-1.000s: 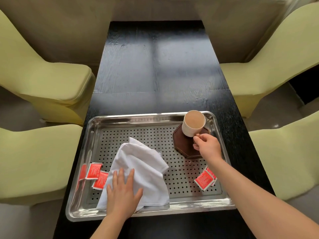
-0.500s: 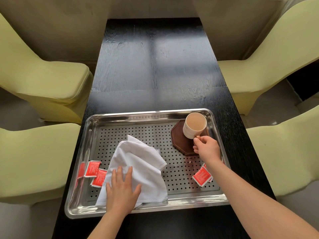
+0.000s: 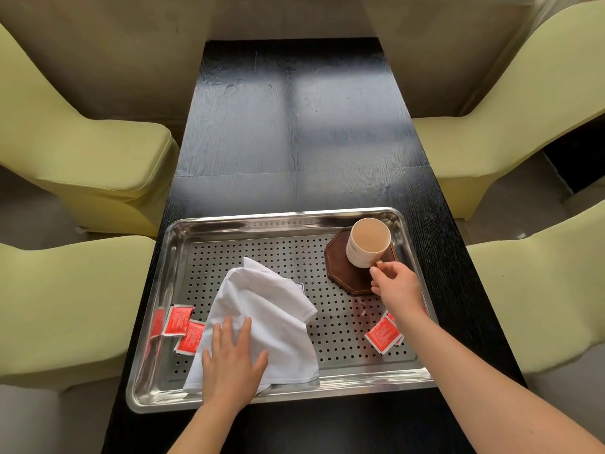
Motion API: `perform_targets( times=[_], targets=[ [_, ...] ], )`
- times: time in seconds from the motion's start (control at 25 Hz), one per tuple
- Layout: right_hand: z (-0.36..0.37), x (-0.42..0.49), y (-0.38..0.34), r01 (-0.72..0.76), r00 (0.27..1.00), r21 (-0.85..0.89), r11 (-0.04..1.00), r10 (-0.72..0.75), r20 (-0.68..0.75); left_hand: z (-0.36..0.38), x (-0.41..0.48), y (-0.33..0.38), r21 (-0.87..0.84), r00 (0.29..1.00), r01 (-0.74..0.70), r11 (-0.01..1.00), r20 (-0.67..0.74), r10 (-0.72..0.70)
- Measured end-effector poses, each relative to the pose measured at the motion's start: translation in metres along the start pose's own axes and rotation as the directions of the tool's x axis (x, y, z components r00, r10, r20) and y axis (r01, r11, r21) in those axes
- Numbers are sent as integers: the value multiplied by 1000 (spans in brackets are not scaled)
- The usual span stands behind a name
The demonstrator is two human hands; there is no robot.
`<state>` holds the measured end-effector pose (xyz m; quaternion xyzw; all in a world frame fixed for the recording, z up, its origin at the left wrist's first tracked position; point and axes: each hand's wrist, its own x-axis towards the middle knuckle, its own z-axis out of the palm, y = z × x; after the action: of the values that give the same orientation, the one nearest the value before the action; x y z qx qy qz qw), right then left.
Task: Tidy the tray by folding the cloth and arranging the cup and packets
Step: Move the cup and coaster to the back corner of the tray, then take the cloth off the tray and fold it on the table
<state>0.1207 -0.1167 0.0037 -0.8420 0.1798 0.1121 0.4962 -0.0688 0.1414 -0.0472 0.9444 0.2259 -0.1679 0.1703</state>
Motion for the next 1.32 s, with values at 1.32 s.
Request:
perform_targets(
  times=[1.32],
  targets=[
    [97,-81,-13,312,849,-494,812,-6,528,-21,-7,-33,-442,938,329,834,47,-344]
  ],
)
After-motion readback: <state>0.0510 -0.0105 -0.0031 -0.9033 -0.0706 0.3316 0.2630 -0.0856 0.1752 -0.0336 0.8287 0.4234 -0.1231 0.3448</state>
